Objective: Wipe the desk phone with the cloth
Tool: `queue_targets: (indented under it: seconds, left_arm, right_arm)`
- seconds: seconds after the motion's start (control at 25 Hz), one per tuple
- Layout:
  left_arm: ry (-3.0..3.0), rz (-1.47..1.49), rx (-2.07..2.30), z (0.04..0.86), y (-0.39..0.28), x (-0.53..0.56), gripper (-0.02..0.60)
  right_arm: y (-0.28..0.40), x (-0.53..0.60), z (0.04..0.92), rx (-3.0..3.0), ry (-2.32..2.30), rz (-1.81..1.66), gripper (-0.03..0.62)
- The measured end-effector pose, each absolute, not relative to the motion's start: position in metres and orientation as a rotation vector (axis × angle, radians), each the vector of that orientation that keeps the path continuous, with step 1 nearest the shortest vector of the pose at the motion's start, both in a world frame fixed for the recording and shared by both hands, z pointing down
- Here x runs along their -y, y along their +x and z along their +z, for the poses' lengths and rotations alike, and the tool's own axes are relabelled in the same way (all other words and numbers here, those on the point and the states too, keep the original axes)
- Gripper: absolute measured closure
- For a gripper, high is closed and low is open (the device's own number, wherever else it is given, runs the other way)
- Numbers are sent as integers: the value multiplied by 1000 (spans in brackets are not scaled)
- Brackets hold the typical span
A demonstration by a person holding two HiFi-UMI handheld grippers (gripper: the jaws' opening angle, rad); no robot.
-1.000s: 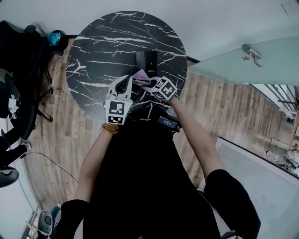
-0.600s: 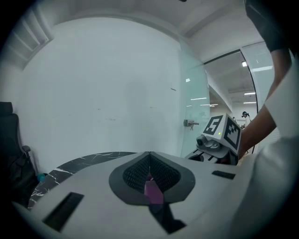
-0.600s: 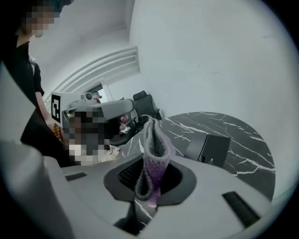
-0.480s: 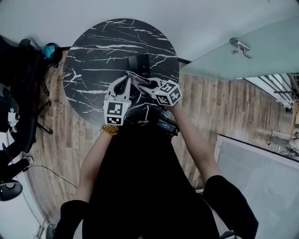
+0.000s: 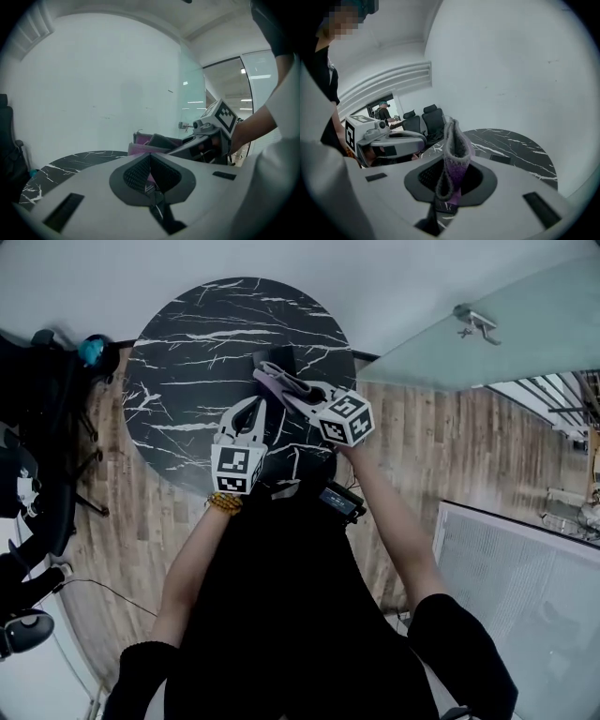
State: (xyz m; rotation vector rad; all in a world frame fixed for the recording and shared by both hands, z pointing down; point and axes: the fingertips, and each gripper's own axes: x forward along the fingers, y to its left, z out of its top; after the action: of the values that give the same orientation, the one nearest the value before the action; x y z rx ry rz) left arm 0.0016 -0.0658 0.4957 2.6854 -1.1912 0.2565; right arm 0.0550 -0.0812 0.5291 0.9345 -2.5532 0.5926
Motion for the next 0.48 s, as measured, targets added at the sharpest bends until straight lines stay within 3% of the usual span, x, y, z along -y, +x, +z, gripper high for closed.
queue_targets:
  seconds: [0.48]
  left_arm:
    - [2602,291,1319,513,-8,69,568]
  right_arm:
    - [91,137,551,2407,853,367,530]
